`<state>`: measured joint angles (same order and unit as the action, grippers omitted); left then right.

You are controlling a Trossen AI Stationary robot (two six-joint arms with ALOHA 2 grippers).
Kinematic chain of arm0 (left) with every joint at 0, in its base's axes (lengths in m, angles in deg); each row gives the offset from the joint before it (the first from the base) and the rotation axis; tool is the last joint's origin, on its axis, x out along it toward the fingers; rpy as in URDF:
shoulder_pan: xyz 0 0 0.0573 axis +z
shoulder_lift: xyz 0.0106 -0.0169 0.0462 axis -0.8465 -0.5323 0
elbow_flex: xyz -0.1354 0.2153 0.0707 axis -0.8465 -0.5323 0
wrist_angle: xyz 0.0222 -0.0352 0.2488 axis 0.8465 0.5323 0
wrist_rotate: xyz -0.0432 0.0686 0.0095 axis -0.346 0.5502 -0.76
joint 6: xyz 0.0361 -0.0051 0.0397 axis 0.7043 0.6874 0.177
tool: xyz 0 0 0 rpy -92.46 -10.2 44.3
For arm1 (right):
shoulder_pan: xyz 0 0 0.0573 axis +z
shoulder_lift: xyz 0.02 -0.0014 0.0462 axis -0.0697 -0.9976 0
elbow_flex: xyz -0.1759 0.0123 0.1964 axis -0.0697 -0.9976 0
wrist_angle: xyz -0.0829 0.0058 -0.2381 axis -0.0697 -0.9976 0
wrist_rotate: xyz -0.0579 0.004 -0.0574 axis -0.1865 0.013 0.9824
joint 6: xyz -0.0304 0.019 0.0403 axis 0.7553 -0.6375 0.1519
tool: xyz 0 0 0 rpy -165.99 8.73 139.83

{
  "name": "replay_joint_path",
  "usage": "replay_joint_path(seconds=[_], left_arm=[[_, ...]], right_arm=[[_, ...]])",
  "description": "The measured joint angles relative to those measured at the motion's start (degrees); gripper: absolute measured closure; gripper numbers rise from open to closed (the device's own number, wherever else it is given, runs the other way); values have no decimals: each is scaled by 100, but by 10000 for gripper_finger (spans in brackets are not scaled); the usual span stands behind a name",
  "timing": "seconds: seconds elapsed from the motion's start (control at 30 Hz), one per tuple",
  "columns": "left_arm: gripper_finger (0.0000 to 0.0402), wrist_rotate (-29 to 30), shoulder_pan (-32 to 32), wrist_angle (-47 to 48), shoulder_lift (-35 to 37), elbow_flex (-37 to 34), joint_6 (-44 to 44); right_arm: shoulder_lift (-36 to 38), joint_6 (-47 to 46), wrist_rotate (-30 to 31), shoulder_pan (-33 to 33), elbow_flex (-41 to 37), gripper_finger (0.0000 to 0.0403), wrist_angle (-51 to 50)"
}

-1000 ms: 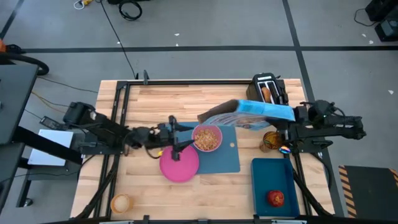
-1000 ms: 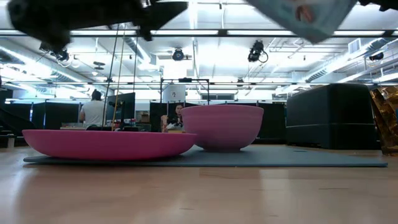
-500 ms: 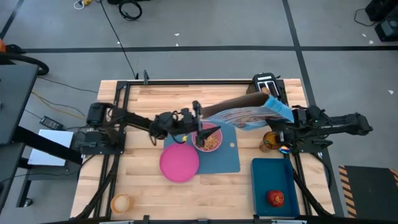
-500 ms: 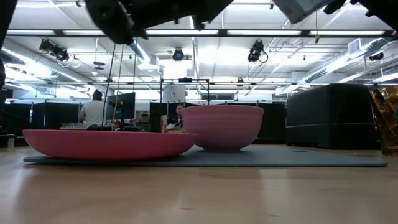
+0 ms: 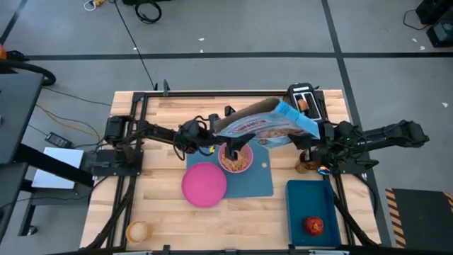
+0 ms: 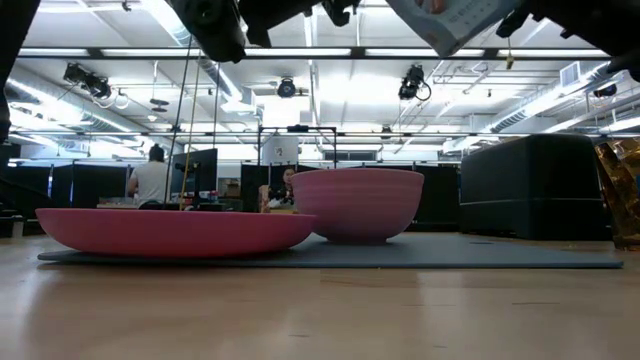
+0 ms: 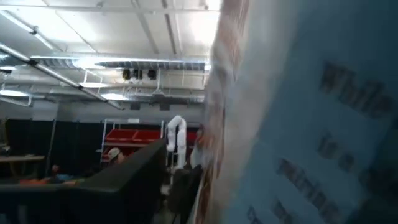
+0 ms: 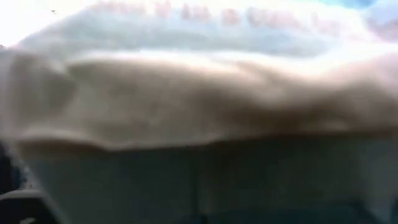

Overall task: Arrange a breakfast setting
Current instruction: Pour the cereal from the cereal box into the pink bowl

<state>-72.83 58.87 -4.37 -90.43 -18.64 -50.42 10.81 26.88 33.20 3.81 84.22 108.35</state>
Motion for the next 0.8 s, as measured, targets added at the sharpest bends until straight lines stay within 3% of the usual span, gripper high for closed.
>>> replay_joint_path(seconds=[0.2, 0.43, 0.63, 0.8], left_arm=[[246, -33, 123, 111, 75, 0, 15], [352, -752, 314, 1002, 753, -33, 6], [389, -765, 533, 2741, 1912, -33, 419], [392, -507, 628, 4066, 2786, -33, 733]], right_arm=[[-151, -40, 118, -1, 0, 232, -12], [-74, -32, 299, -4, 2, 135, -23], [-66, 15, 421, -7, 2, 54, -309], [-71, 198, 905, -9, 2, 23, -521]])
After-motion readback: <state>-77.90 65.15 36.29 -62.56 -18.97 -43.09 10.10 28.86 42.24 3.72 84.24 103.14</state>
